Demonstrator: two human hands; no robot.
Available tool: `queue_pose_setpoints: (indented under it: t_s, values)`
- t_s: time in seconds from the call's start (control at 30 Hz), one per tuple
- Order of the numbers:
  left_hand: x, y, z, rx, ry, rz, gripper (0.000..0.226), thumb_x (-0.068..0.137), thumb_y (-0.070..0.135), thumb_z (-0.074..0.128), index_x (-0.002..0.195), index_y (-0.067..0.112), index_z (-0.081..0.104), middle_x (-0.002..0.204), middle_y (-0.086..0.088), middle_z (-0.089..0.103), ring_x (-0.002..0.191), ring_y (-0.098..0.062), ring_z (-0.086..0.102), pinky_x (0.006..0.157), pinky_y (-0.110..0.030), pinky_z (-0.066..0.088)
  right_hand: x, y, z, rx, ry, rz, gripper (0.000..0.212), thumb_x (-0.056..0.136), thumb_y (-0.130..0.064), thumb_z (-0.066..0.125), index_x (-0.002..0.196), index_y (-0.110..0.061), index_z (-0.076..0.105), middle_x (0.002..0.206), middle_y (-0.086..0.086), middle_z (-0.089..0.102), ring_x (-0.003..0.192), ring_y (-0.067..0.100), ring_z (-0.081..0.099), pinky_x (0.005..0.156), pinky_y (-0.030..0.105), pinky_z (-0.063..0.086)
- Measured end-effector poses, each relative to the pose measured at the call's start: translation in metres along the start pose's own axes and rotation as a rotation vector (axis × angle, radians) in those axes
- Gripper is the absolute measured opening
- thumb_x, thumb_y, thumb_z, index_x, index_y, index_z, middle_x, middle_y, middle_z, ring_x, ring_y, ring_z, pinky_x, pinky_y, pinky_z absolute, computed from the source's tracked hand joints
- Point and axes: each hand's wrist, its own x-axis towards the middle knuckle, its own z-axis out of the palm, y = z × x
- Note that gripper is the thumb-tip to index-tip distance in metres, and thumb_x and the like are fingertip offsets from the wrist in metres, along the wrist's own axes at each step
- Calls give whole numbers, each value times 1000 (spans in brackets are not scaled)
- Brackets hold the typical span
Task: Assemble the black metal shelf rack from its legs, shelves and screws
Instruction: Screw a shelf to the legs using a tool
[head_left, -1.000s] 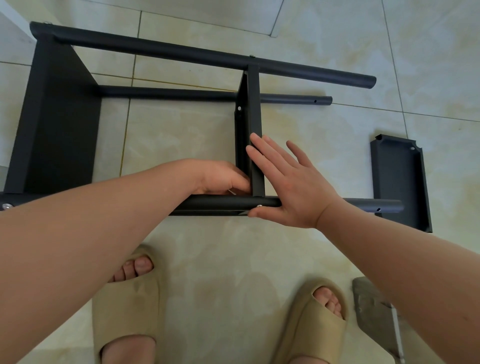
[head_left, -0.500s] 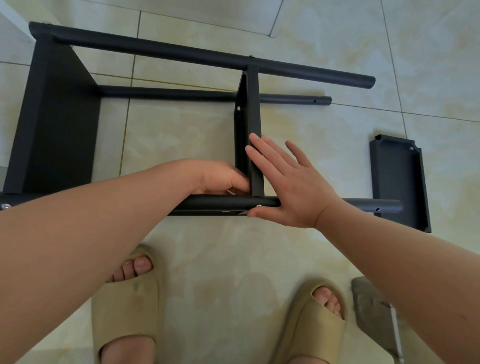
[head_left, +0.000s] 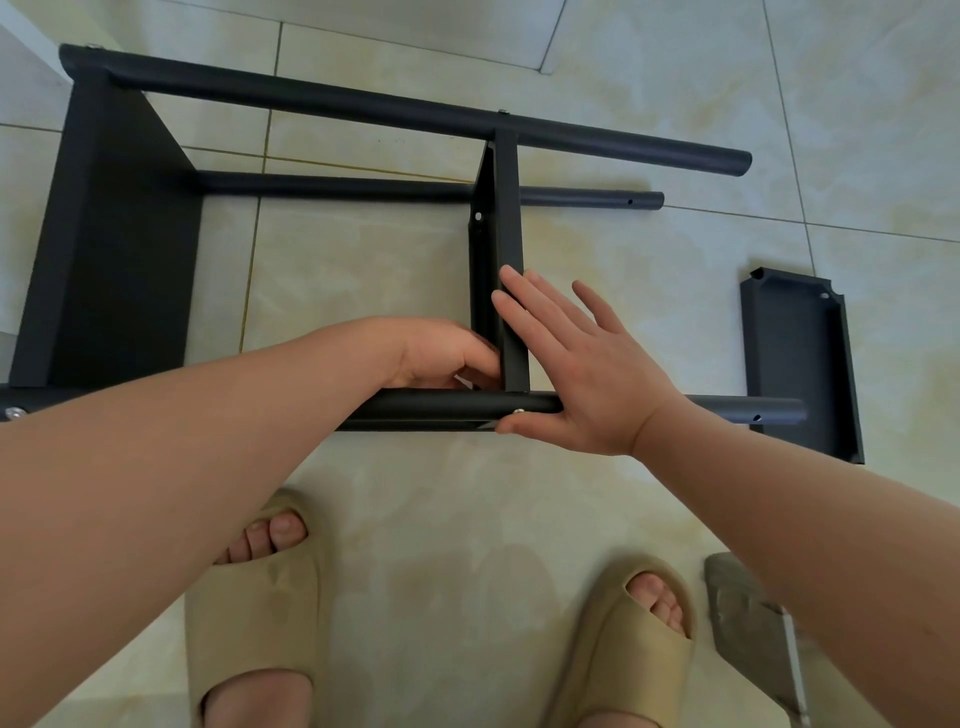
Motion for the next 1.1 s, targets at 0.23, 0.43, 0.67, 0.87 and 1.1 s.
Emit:
queue_pose_setpoints:
  t_s: [0.23,0.43,0.67,0.87,1.1]
  values:
    - [0,-2,-1,57,29,1,11,89,1,60,95,3,70,79,-13,73,71,-23,72,66,-30,59,0,1,2,-4,14,-2,105,87,-83,35,162,-12,15,170,4,5,157,22,6,124,54,14]
    - [1,-2,-2,-53,-9,17,19,87,-8,56,82,4,69,77,-17,67,69,-27,68,69,-34,58,0,1,2,-4,18,1,105,87,-83,34,162,-12,16,170,3,5,157,21,7,124,54,14]
    - [1,0,2,51,19,-23,20,94,8,55,83,10,71,78,-8,71,76,-24,67,82,-39,54,0,0,2,-7,7,1,105,87,-83,34,162,-13,14,170,3,4,157,21,5,125,53,13]
    - [0,0,2,86,57,24,12,91,-1,56,96,1,66,78,-12,71,69,-22,69,68,-30,58,0,0,1,-6,7,2,105,87,-82,35,162,-12,15,170,3,4,157,22,6,124,53,14]
    - [-2,1,0,-35,-14,44,18,91,-11,50,91,2,63,72,-11,70,64,-21,70,59,-28,56,0,0,0,-9,6,4,105,86,-83,35,162,-12,16,170,3,5,157,21,6,124,53,14]
